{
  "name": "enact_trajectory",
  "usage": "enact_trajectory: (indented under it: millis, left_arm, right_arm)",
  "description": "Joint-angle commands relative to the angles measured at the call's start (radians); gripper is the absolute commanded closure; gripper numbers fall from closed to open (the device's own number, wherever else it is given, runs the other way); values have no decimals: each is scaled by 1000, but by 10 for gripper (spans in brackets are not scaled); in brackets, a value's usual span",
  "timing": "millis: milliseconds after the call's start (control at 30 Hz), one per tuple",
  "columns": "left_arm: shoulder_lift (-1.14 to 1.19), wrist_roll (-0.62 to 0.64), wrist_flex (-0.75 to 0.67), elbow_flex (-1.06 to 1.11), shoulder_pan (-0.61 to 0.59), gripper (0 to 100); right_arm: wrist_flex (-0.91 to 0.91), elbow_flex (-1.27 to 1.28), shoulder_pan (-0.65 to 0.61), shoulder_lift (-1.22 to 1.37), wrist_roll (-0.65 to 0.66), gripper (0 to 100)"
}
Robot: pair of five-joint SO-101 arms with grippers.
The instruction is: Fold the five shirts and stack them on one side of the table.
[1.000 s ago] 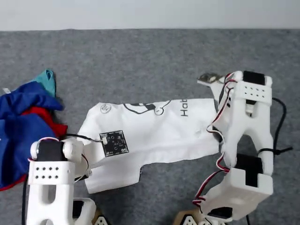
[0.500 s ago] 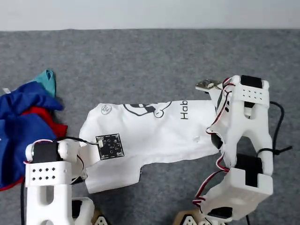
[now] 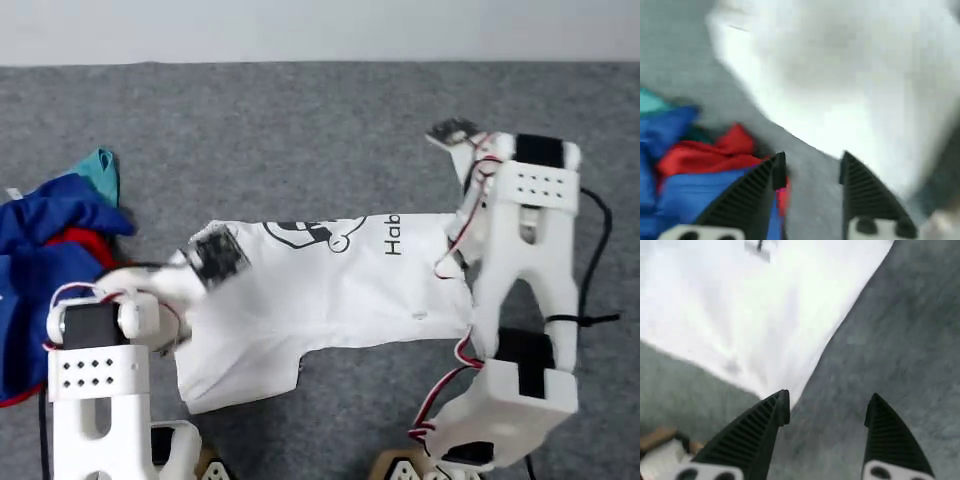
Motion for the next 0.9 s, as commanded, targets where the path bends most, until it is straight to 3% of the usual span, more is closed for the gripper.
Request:
enact_trajectory:
  millis: [0,100,167,300,433,633,867]
  left_arm:
    - [-5,219,-310,13,0,919]
    - [-5,331,-563,140,31,994]
    - [-5,374,-721,236,60,994]
    - [-3,443,-954,360,121,994]
    - [60,482,-1049,372,137,994]
    - [325,488,-1005,179,138,994]
    - [543,485,-689,-157,224,991]
  right_arm:
    - [-96,-54,-73,-27,-121,775]
    - [-183,-57,-122,31,-172,906]
    - [-243,-58,-147,74,-181,998]
    - [-343,-60,-173,160,-183,982]
    - [-424,-60,-174,225,-183,989]
    - [-421,-57,-173,252,-183,989]
    - [-389,-60,-165,252,-183,989]
